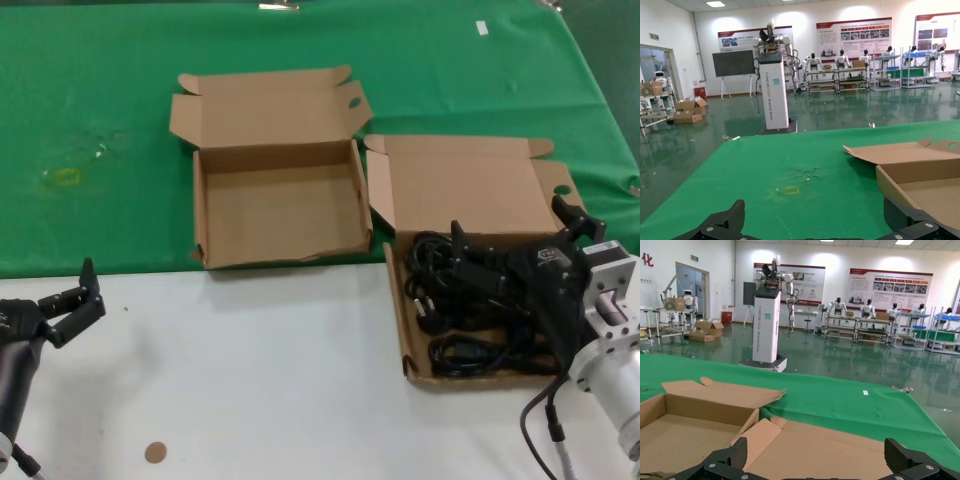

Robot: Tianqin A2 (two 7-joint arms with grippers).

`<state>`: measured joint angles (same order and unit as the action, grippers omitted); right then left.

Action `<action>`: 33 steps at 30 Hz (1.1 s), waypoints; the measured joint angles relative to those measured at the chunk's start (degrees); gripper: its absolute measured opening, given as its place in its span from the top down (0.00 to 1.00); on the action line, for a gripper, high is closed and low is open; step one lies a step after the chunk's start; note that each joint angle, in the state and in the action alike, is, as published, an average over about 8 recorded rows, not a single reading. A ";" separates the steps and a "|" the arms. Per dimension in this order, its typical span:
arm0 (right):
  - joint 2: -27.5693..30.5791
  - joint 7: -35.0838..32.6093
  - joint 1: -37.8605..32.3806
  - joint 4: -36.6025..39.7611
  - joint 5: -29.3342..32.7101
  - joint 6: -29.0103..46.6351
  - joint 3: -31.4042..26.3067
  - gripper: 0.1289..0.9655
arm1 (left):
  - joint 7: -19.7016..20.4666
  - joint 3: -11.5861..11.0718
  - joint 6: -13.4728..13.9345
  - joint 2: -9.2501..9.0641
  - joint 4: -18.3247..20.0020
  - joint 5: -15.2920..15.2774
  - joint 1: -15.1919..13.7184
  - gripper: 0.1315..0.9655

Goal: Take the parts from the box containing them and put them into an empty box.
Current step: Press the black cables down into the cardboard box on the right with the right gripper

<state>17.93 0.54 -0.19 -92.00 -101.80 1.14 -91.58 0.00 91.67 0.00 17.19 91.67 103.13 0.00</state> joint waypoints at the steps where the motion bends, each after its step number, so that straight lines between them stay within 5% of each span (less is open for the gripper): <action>1: 0.00 0.00 0.00 0.00 0.00 0.00 0.00 0.00 | 0.00 0.00 0.00 0.00 0.00 0.00 0.00 0.00; 33: 0.00 0.00 0.00 0.00 0.00 0.00 0.00 0.00 | 0.00 0.00 0.00 0.00 0.00 0.00 0.00 0.00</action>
<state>17.93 0.54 -0.19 -92.00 -101.80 1.14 -91.58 0.00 91.67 0.00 17.19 91.67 103.13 0.00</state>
